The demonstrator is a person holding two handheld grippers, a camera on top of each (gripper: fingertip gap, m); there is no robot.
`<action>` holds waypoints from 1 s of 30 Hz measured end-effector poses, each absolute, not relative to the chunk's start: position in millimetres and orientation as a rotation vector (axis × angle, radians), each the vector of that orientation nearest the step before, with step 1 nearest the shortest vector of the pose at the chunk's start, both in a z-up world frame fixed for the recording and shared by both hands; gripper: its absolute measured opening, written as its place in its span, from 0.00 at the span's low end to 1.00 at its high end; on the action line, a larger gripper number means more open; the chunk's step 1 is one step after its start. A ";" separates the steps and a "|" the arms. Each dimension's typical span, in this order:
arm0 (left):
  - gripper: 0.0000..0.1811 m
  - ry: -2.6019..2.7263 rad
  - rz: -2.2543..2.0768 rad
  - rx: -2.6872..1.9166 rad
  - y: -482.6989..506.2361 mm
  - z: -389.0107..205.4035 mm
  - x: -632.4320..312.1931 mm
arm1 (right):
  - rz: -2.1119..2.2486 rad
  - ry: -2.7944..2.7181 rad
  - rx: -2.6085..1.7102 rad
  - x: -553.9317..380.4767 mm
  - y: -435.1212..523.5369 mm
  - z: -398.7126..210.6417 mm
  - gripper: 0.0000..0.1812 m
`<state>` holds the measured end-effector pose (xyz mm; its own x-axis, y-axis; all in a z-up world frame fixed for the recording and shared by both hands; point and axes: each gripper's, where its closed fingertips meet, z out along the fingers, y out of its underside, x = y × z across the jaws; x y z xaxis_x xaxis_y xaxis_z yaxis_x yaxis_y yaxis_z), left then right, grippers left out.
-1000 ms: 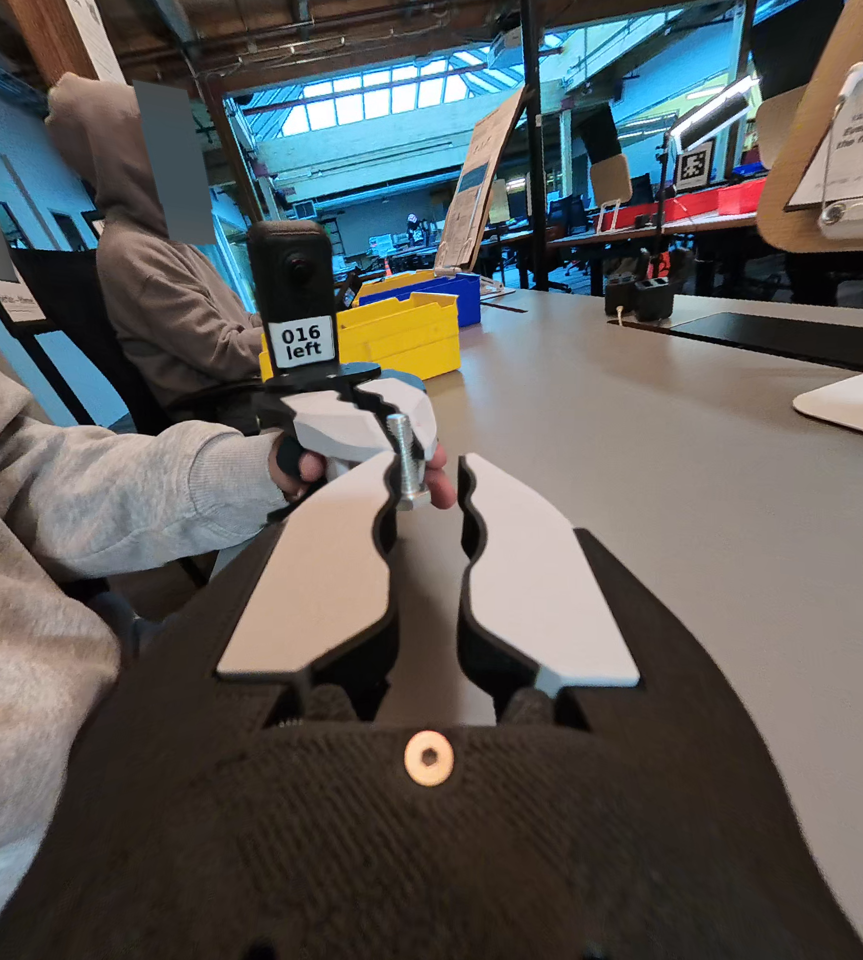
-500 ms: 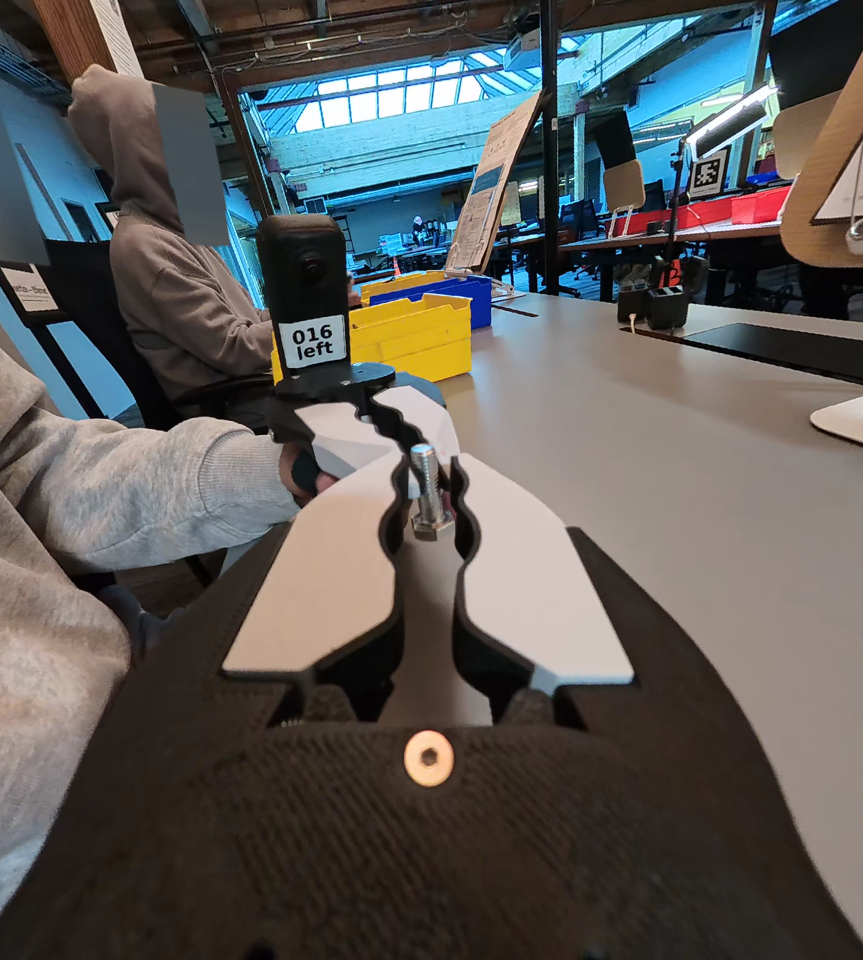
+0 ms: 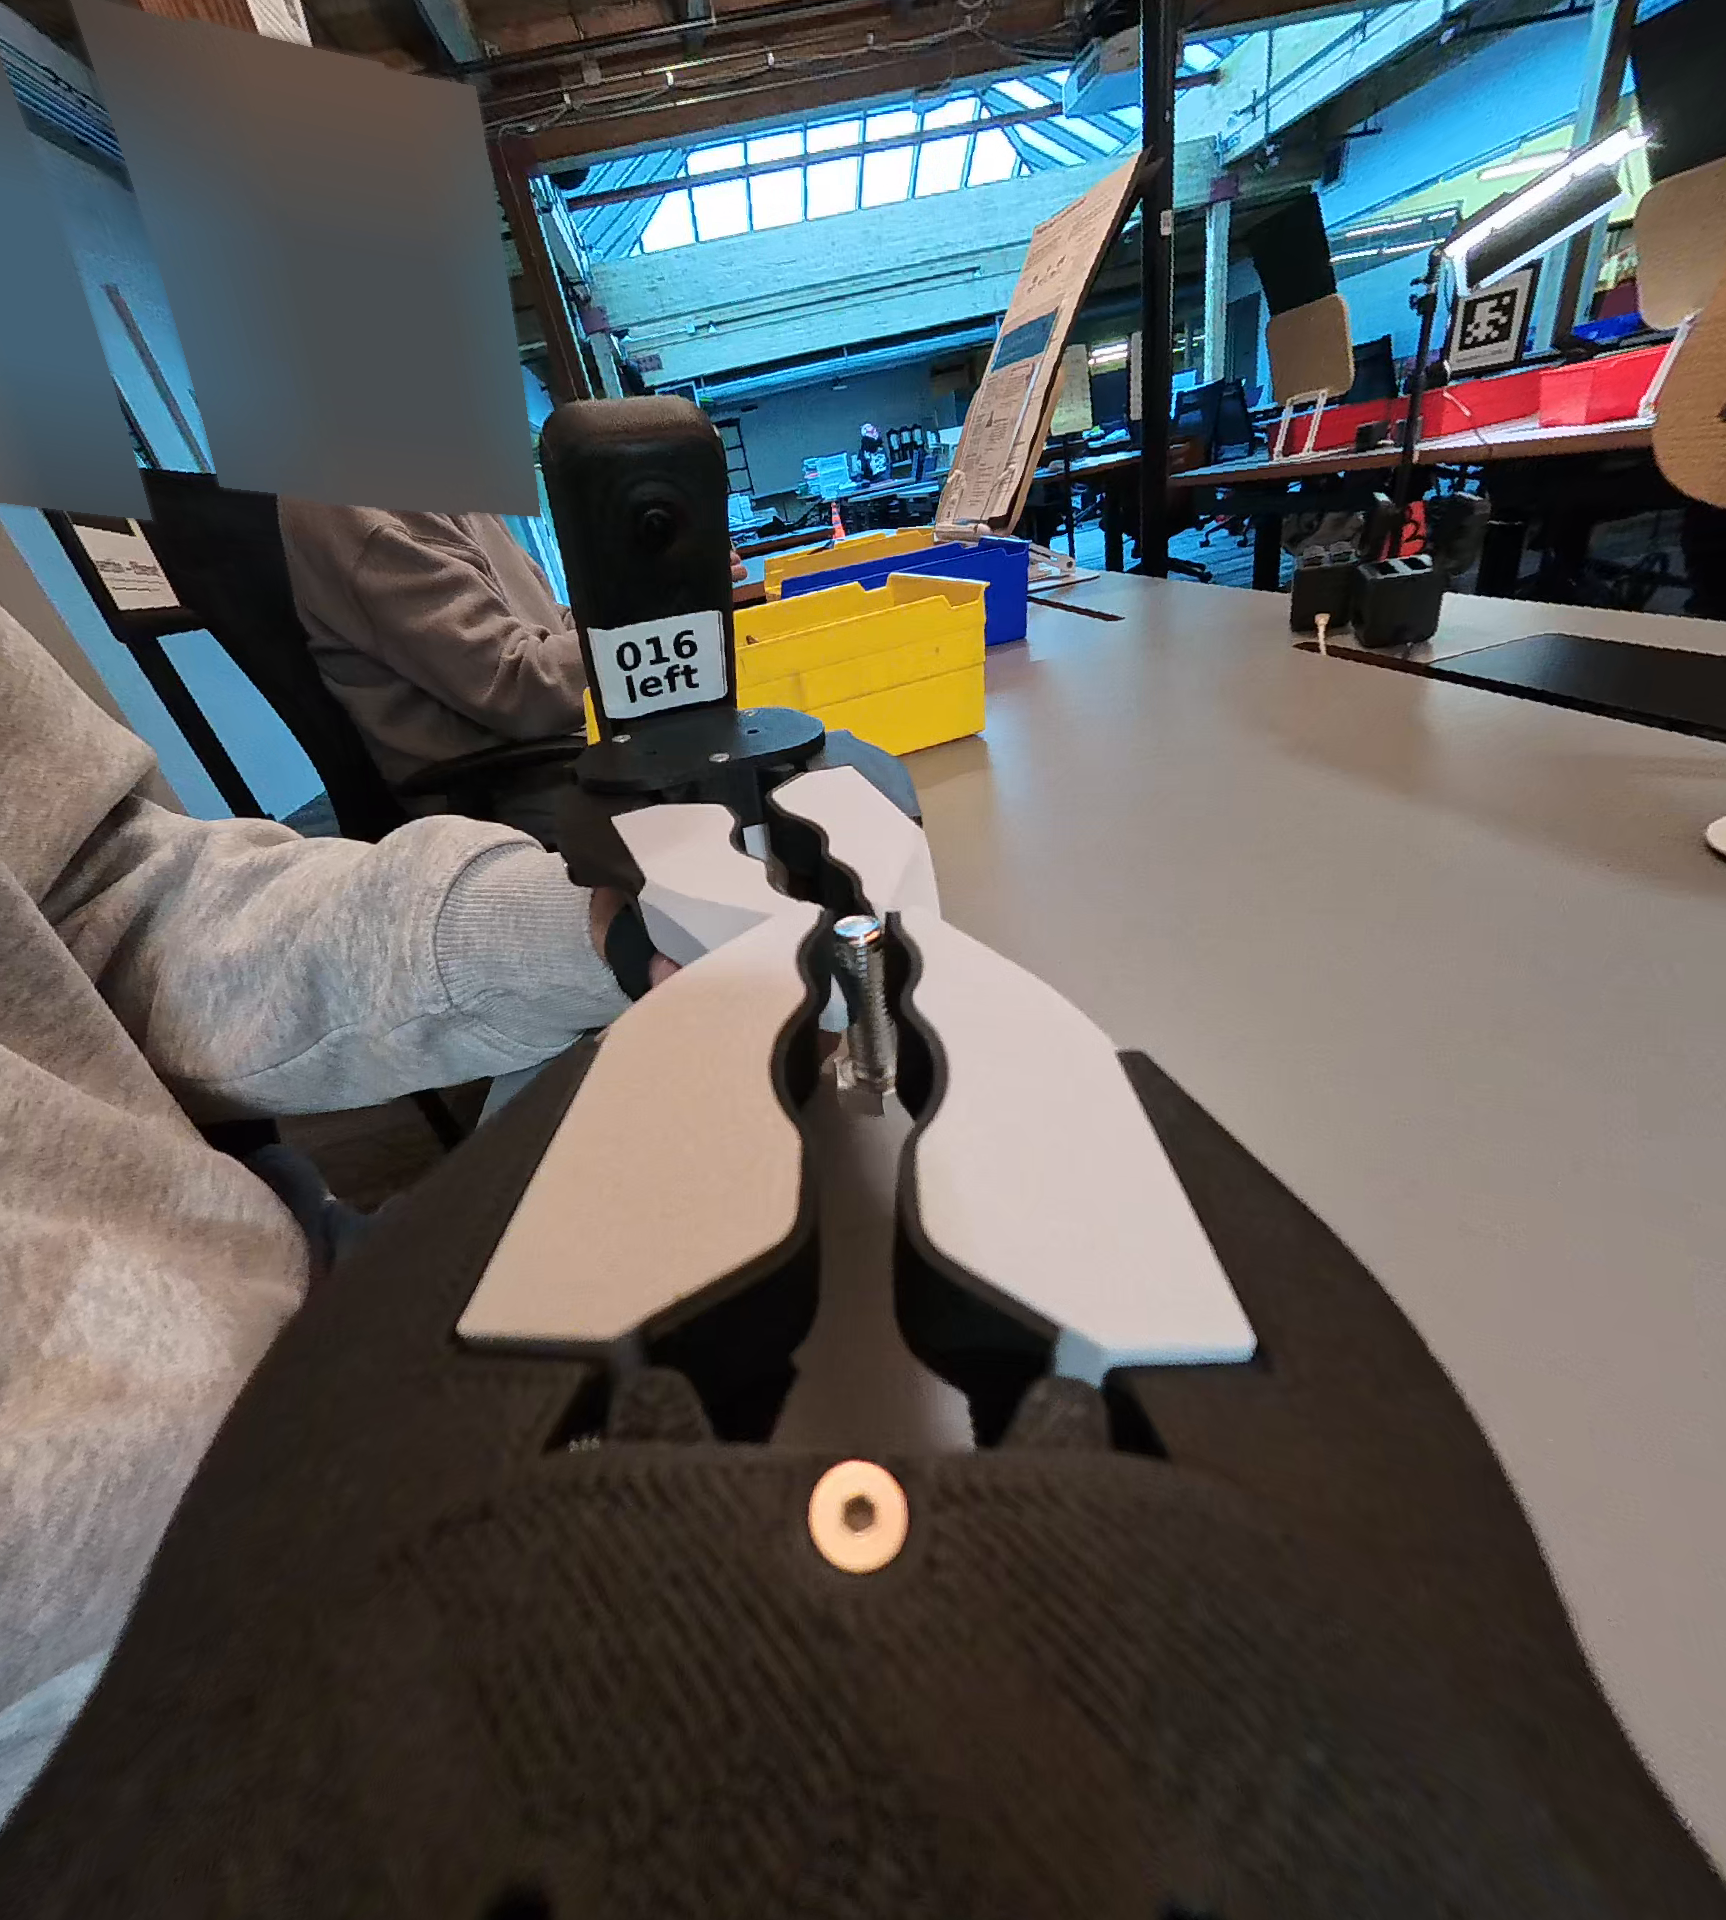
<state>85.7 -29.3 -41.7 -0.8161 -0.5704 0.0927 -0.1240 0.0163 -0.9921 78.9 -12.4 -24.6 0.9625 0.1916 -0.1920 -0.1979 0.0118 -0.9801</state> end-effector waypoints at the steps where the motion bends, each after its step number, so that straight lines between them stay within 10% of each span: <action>1: 0.06 1.969 -1.862 -0.713 -29.4 -41.8 85.5 | 0.308 0.008 -1.530 79.0 -12.4 -24.9 0.05; 30: 0.18 1.974 -1.992 -0.778 -31.1 -40.0 82.3 | 0.371 0.072 -1.443 84.9 -20.0 -0.3 0.05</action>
